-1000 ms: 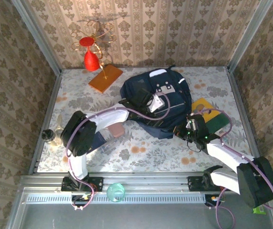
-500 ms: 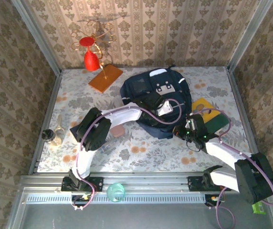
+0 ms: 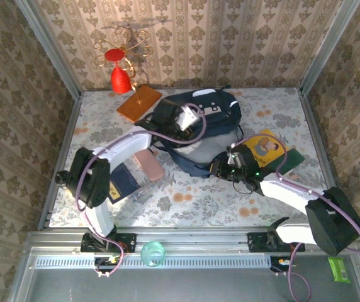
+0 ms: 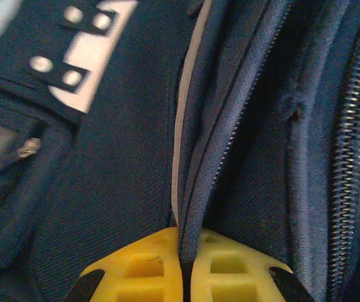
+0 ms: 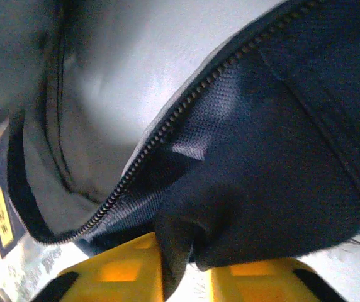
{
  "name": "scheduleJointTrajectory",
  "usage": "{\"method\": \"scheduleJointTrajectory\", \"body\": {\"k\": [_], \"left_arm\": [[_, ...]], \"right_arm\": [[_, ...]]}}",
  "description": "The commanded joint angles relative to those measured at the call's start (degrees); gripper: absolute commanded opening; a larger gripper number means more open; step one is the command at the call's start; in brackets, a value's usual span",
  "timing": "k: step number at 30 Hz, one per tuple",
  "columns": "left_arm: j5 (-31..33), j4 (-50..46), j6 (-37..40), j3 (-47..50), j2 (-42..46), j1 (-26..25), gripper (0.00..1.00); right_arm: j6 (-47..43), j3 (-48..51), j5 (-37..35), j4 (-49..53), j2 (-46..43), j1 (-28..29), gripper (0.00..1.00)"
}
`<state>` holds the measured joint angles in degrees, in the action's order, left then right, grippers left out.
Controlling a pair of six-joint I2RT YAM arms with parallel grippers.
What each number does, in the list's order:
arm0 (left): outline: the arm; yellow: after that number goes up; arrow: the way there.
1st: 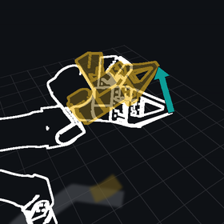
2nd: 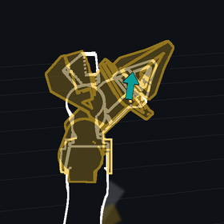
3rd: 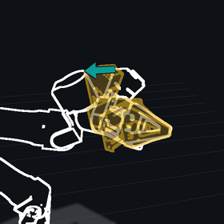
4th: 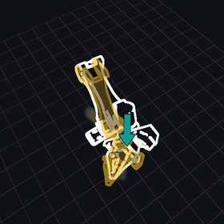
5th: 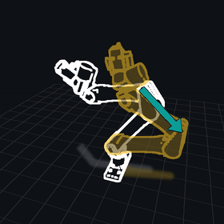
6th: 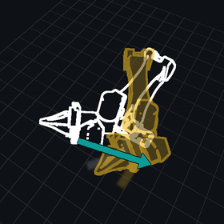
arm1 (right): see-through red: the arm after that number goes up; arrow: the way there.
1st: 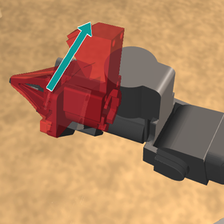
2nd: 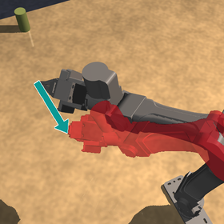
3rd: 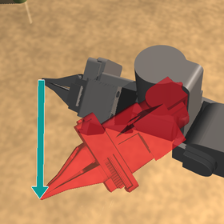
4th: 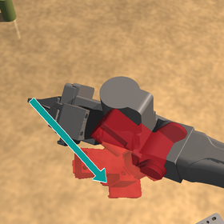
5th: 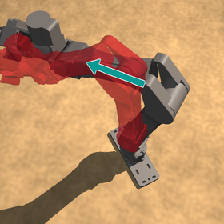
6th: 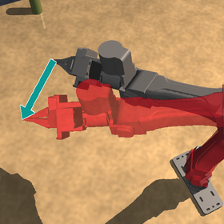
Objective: Pack books, pencil case, and school supplies into a backpack
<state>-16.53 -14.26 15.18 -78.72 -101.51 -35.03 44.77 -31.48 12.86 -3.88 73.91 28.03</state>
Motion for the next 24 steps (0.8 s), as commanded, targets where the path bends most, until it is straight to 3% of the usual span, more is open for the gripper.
{"method": "scheduleJointTrajectory", "body": {"k": [1, 5, 9, 14, 17, 20, 22, 24], "left_arm": [[-8.67, 6.50, -6.43, 0.08, 2.42, 4.46, 0.00], [-12.44, 7.60, -8.67, -1.41, 2.63, 6.54, 0.00], [-14.02, 5.05, -5.60, -2.03, 2.76, 8.13, 0.00], [-19.93, 5.88, -4.24, 0.87, 3.76, 11.37, 0.00], [-19.15, 4.86, -3.25, 2.52, 3.65, 11.41, 0.01], [-16.41, 4.96, -3.78, 5.33, 3.68, 11.38, 0.08], [-14.57, 5.81, -5.01, 6.99, 4.07, 11.22, 0.13], [-12.98, 6.57, -6.74, 8.06, 4.88, 10.76, 0.25]], "right_arm": [[-2.76, -2.03, -1.88, 6.22, 1.12, 0.37, 0.32], [-8.35, -3.55, -5.31, 15.12, -3.23, 0.06, 0.41], [-13.93, -5.56, -8.55, 23.95, -10.67, -2.77, 0.49], [-16.60, -7.28, -9.91, 29.09, -15.63, -15.28, 0.68], [-16.95, -8.94, -9.56, 29.07, -13.88, -23.93, 0.73], [-16.90, -11.39, -10.35, 27.55, -8.76, -30.41, 0.77], [-16.14, -12.53, -9.79, 25.87, -5.31, -32.33, 0.77], [-15.71, -13.76, -9.66, 24.49, -1.80, -32.51, 0.77]]}}
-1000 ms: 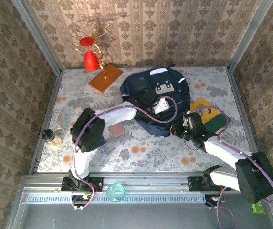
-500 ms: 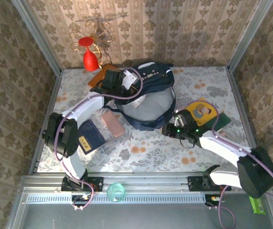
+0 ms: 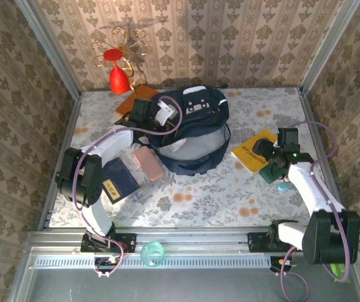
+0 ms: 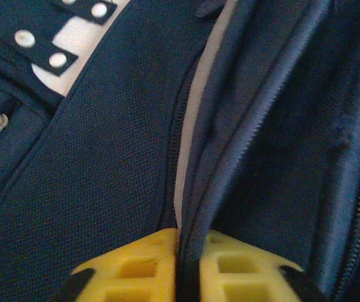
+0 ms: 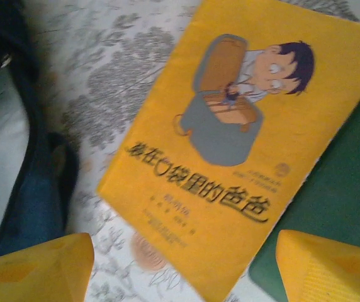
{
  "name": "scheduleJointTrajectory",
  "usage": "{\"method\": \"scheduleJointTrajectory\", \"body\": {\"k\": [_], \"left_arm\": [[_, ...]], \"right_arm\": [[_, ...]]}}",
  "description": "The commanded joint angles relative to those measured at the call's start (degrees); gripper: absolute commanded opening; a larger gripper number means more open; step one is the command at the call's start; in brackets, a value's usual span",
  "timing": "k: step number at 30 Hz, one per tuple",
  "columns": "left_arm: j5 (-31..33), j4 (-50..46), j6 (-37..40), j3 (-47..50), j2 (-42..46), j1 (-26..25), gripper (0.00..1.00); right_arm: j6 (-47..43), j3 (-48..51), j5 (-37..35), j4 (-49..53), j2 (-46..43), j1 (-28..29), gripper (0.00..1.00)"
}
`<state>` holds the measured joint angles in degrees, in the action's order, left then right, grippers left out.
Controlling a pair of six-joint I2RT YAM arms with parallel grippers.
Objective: Pack books, pencil case, and school supplies into a backpack
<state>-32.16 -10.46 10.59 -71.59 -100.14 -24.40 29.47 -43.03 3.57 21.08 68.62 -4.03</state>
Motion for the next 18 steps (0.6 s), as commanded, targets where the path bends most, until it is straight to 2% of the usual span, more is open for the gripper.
{"method": "scheduleJointTrajectory", "body": {"k": [1, 3, 7, 12, 18], "left_arm": [[3.96, 3.29, -3.18, 1.46, 4.22, -0.40, 0.33], [7.39, 5.45, -6.22, 2.53, 5.83, -1.39, 0.44], [16.34, 12.37, -14.58, 4.66, 7.55, -9.39, 0.63], [22.60, 10.54, -18.82, -0.87, 1.87, -17.61, 0.67], [21.58, 9.14, -22.72, -9.49, -8.48, -23.65, 0.68]], "right_arm": [[-0.18, -2.64, 0.63, -1.36, 5.33, -0.45, 0.78], [0.14, -3.02, 3.45, -3.32, 8.52, -0.45, 0.77], [-0.15, -3.97, 5.49, -5.02, 14.52, -0.58, 0.77], [0.80, -3.70, 6.44, -4.39, 17.31, -2.47, 0.77], [3.50, 0.81, 8.29, -5.63, 15.46, -8.16, 0.77]]}}
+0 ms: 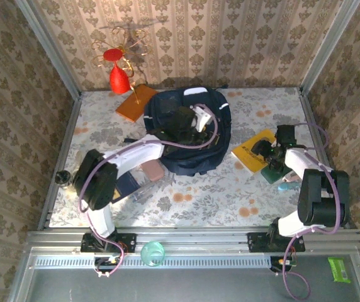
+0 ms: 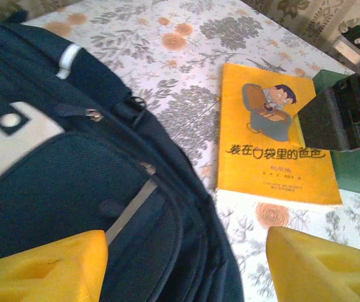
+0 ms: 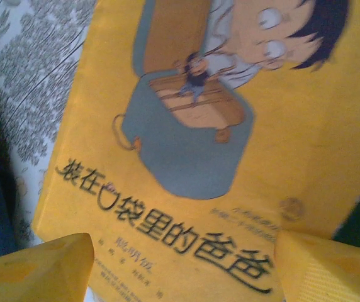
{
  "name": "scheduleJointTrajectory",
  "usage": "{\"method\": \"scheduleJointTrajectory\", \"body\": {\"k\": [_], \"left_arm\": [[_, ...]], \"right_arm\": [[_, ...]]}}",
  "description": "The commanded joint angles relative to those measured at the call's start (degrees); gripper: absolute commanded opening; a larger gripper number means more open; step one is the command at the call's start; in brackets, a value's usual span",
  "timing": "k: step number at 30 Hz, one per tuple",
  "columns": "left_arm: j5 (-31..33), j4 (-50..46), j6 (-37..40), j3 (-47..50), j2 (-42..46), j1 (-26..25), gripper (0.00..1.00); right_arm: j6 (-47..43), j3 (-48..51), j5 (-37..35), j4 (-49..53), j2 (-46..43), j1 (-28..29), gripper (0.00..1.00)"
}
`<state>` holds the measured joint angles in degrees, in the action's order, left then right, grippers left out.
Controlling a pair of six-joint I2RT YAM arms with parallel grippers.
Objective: Pack books, pencil case, and school supplies into a backpack
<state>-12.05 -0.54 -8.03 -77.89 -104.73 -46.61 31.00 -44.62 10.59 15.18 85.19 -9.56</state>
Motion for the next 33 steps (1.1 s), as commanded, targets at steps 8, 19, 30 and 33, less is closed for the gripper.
{"method": "scheduleJointTrajectory", "body": {"k": [8, 19, 30, 33], "left_arm": [[1.20, -6.30, -5.85, -17.12, -17.70, -6.40, 0.69], [5.55, -15.76, -5.74, -37.73, -34.08, -8.77, 0.68], [7.75, -23.16, -5.41, -50.28, -43.64, -9.86, 0.67], [7.58, -23.94, -5.24, -49.64, -44.07, -10.12, 0.65]], "right_arm": [[5.60, 7.93, 3.15, -3.68, -8.52, -7.79, 0.76], [6.22, 4.02, -3.25, -3.46, -3.01, -2.41, 0.76], [9.11, 2.24, -4.95, -8.09, 5.17, -0.71, 0.72], [10.18, 2.41, -2.88, -10.89, 6.11, -0.72, 0.68]]}}
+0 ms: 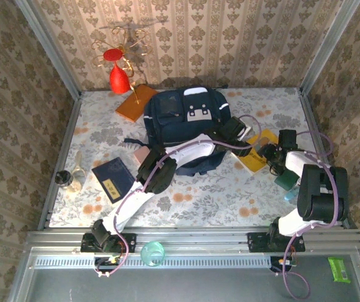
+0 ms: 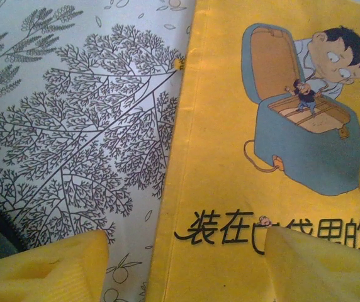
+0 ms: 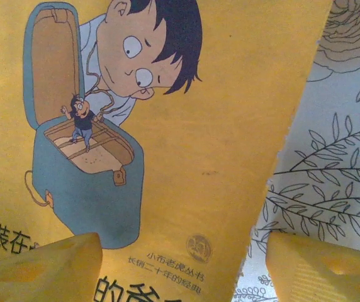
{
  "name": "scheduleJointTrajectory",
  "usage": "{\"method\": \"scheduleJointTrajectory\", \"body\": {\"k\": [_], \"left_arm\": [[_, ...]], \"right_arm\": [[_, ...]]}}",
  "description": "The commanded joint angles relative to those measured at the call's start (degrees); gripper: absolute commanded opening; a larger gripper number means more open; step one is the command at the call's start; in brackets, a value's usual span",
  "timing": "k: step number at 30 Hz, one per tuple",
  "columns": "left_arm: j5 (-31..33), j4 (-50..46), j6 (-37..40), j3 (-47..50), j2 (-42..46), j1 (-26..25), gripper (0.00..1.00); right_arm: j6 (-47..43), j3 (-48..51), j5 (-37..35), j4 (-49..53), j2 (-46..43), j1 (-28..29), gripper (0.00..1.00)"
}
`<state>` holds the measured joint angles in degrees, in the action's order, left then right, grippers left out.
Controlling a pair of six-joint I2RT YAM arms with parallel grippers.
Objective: Pack books, pencil case, and school supplies into a backpack
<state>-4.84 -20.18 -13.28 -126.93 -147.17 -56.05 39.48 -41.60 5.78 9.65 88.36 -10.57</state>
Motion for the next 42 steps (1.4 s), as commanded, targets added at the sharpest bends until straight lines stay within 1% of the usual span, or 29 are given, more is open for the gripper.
{"method": "scheduleJointTrajectory", "body": {"k": [1, 5, 9, 11, 15, 20, 21, 26, 31, 34, 37, 42], "left_arm": [[0.23, -4.29, 0.01, 0.09, -1.53, -0.80, 0.65], [-0.64, -2.95, -0.41, 3.72, -1.36, -1.43, 0.62], [-1.30, -1.53, -0.61, 6.98, -0.37, -2.01, 0.60], [-1.49, -0.76, -0.54, 8.69, 0.51, -2.07, 0.59], [-1.65, 0.30, -0.14, 10.69, 1.60, -2.05, 0.59], [-2.66, 1.61, -0.28, 11.69, 2.31, -2.06, 0.59], [-2.84, 1.82, -0.31, 11.94, 2.49, -2.09, 0.59], [-3.65, 3.12, -0.49, 13.61, 4.99, -1.94, 0.59], [-9.04, 5.14, -2.71, 16.68, 8.72, -1.52, 0.59], [-11.49, 6.57, -4.12, 21.30, 11.89, -2.08, 0.59], [-12.27, 8.63, -5.55, 26.29, 15.69, -2.73, 0.59], [-11.69, 10.84, -6.59, 32.21, 20.11, -3.56, 0.59]], "right_arm": [[2.14, -0.36, 2.74, -6.51, 2.90, 0.28, 0.65], [2.95, -0.27, 5.55, -9.31, 3.32, 0.71, 0.56], [3.73, 0.42, 6.50, -11.99, 2.39, 1.34, 0.43], [3.84, 0.88, 6.46, -13.17, 1.29, 1.59, 0.35], [3.51, 1.78, 6.58, -15.19, -0.67, 1.91, 0.23], [1.75, 2.31, 7.83, -16.51, -2.33, 1.87, 0.02], [1.41, 2.40, 7.71, -16.35, -2.79, 1.87, 0.00], [-0.96, 4.15, 5.77, -14.48, -7.39, 1.78, 0.00], [-2.67, 5.86, 5.31, -10.20, -12.93, 1.78, 0.00], [-3.38, 5.69, 6.87, -4.91, -13.26, 1.80, 0.00], [-2.70, 7.78, 9.93, -3.22, -13.27, 2.00, 0.00], [-2.83, 12.24, 9.90, -1.88, -16.75, 2.81, 0.11]]}}
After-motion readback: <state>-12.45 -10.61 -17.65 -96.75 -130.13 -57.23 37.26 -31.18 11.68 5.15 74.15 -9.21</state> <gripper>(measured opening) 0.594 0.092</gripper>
